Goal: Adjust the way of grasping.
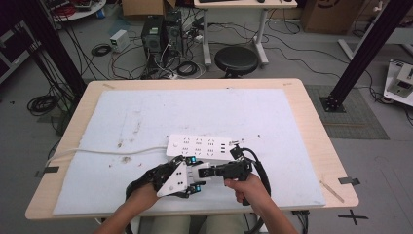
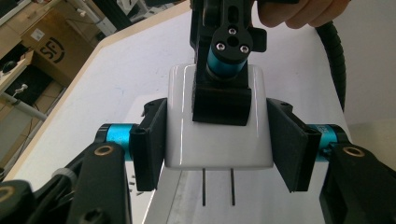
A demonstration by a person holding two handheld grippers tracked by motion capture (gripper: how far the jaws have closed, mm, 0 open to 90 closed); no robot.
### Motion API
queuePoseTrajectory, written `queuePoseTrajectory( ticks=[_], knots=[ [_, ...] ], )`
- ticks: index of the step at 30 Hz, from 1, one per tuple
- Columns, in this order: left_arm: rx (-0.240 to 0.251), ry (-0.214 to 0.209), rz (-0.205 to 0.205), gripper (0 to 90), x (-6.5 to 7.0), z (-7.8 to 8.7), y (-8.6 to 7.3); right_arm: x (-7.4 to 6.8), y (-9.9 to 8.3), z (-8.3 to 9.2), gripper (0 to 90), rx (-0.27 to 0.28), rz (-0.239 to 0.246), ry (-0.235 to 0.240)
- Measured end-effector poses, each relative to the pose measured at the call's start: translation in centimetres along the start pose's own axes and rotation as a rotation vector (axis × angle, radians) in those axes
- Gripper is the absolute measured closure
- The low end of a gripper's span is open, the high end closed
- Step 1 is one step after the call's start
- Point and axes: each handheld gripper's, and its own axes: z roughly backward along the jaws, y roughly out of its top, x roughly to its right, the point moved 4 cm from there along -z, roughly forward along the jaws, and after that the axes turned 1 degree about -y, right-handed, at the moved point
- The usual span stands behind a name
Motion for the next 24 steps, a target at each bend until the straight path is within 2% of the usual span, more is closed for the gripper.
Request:
queuePoseTrajectory(
  ticks=[2,7,11,14,15,16,19,22,24],
  knots=[
    [0.009,-0.008,0.025,41.3,-0.2,0.0,-0.1,0.0,0.0,0.1,63.1,0.005,0.012,-0.023],
    [0.036,-0.019,0.159,29.7,-0.8,0.4,-1.3,0.3,0.1,0.8,63.4,0.019,0.023,-0.075],
    [0.069,-0.018,0.239,28.4,-1.4,1.1,-2.2,0.5,0.3,1.5,63.4,0.045,0.04,-0.099],
    [0.102,-0.01,0.308,28.0,-1.8,1.7,-3.0,0.5,0.5,1.9,63.4,0.038,0.078,-0.139],
    [0.102,-0.01,0.308,28.0,-1.8,1.7,-3.0,0.5,0.5,1.9,63.4,0.038,0.078,-0.139],
    [0.119,0.004,0.35,28.0,-2.0,2.2,-3.6,0.4,0.7,2.3,63.5,0.037,0.115,-0.178],
    [0.135,0.034,0.388,28.0,-2.5,3.1,-4.4,0.3,0.9,2.9,63.5,0.04,0.161,-0.23],
    [0.142,0.055,0.406,28.0,-2.7,3.6,-4.9,0.2,1.2,3.6,63.4,0.042,0.206,-0.293],
    [0.148,0.088,0.436,28.1,-3.1,4.5,-5.7,0.2,1.5,4.0,63.5,0.041,0.24,-0.329]
  ],
)
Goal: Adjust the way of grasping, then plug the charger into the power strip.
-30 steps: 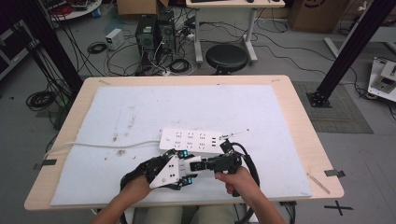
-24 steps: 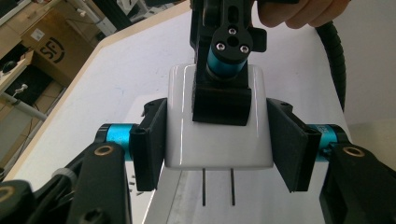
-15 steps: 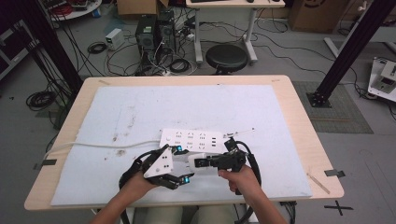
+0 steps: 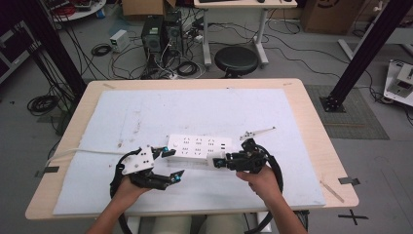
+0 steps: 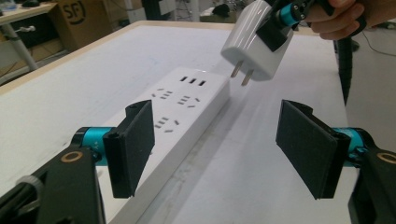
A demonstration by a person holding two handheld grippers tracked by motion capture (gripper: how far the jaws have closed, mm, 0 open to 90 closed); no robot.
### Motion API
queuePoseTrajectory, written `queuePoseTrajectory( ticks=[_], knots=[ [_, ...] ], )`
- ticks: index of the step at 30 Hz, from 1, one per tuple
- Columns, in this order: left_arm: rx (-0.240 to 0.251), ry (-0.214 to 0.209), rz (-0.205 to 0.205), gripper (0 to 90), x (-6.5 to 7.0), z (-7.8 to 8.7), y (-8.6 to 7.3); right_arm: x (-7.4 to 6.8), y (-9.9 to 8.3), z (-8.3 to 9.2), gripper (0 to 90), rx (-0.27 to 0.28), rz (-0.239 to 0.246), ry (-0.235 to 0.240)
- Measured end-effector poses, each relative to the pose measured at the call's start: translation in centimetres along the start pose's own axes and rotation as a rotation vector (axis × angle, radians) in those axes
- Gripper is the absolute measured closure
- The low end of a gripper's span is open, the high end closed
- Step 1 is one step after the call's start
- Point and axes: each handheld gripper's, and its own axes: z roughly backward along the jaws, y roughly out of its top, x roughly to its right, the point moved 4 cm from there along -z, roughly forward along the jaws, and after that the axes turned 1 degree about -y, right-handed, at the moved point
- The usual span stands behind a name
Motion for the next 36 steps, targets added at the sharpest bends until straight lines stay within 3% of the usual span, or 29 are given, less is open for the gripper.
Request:
queuePoseTrajectory(
  ticks=[13,25,31,36],
  knots=[
    [0.033,0.132,0.084,28.0,-2.8,3.5,-1.7,0.9,1.1,2.1,63.5,-0.038,0.075,-0.131],
    [0.037,0.162,0.101,28.1,-3.3,4.8,-2.6,0.8,2.3,2.6,63.5,-0.089,0.144,-0.185],
    [0.048,0.176,0.11,28.1,-3.6,5.4,-2.9,0.8,3.1,2.7,63.5,-0.105,0.145,-0.211],
    [0.05,0.187,0.12,28.0,-3.9,5.7,-3.3,0.8,4.1,2.5,63.5,-0.146,0.186,-0.226]
  ],
)
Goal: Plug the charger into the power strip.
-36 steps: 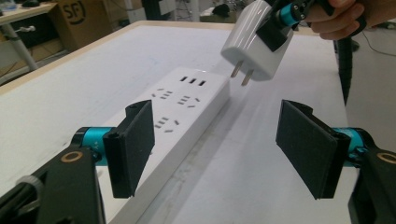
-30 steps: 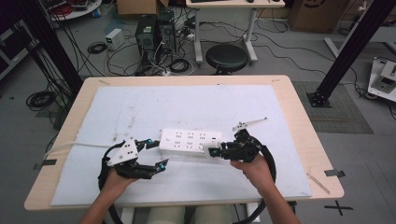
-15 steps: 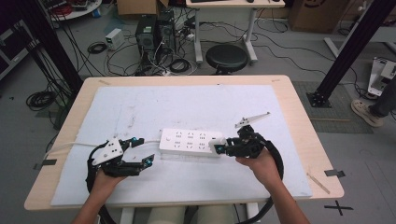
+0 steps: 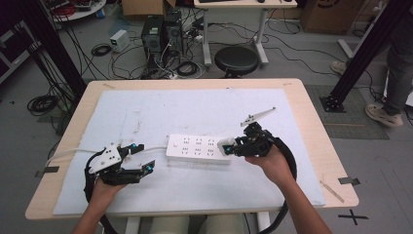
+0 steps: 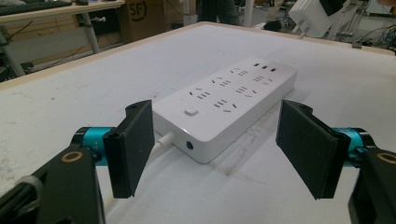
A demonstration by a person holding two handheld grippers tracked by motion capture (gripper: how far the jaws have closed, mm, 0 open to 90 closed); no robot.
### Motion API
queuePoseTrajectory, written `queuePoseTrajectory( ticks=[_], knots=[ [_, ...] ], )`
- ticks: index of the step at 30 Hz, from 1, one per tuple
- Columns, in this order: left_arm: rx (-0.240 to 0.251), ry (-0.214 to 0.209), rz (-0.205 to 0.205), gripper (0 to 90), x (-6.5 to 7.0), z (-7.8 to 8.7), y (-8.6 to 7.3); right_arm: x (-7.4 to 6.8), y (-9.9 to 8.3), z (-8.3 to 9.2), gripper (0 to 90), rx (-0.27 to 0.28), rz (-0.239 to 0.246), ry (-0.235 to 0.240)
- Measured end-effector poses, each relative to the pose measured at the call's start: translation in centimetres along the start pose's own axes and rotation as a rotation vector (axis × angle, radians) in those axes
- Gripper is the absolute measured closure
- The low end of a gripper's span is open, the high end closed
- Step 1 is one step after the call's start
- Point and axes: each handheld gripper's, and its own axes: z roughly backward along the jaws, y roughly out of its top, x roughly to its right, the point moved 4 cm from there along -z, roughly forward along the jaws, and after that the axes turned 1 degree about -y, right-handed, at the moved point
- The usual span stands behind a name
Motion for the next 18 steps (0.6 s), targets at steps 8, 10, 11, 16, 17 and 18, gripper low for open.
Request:
queuePoseTrajectory(
  ticks=[8,10,11,16,17,18],
  knots=[
    [0.003,0.01,0.005,28.0,-0.3,0.4,-0.1,0.3,2.4,-0.8,63.5,-0.072,0.083,-0.023],
    [0.007,0.015,0.003,28.1,-0.3,0.5,-0.1,0.4,2.9,-0.9,63.5,-0.084,0.103,-0.018],
    [0.003,0.014,0.0,28.1,-0.3,0.5,-0.2,0.4,3.1,-1.0,63.5,-0.093,0.113,-0.022],
    [0.009,0.02,0.006,28.0,-0.5,0.8,-0.3,0.4,4.2,-1.3,63.5,-0.122,0.152,-0.024],
    [0.006,0.019,0.007,28.0,-0.6,0.9,-0.3,0.4,4.4,-1.4,63.5,-0.13,0.157,-0.026],
    [0.006,0.019,0.009,28.0,-0.6,0.9,-0.3,0.4,4.5,-1.4,63.5,-0.135,0.163,-0.029]
  ],
)
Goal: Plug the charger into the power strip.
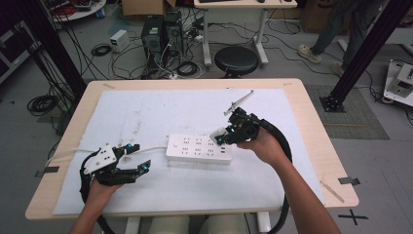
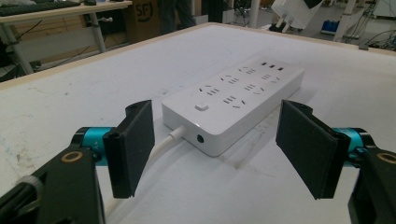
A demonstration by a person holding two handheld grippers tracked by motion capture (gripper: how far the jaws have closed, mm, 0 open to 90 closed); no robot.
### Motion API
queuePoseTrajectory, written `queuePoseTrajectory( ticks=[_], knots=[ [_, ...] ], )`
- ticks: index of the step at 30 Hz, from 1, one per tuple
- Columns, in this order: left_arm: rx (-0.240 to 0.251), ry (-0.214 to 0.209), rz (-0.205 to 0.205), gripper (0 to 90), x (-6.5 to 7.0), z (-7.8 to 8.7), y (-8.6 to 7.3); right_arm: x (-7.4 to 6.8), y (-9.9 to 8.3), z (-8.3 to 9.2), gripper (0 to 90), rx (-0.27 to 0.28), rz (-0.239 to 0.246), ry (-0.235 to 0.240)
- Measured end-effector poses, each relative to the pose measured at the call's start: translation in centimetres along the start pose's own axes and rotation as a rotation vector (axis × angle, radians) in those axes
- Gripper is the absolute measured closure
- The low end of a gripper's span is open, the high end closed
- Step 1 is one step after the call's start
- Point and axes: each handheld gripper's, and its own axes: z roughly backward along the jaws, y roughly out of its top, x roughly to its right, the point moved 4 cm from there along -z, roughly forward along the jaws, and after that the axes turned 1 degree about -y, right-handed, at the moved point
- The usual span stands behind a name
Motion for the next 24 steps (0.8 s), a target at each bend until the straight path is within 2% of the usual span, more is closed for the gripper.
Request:
queuePoseTrajectory(
  ticks=[5,11,24],
  knots=[
    [0.002,-0.004,-0.002,28.1,0.0,0.0,0.0,0.4,0.6,-0.5,63.5,-0.023,0.008,-0.003],
    [0.003,-0.002,-0.003,28.0,-0.1,0.0,0.0,0.9,0.9,-1.2,63.5,-0.077,0.03,-0.014],
    [0.001,-0.007,-0.003,28.1,-0.1,-0.1,-0.1,1.2,1.5,-2.4,63.5,-0.166,0.155,-0.061]
  ],
)
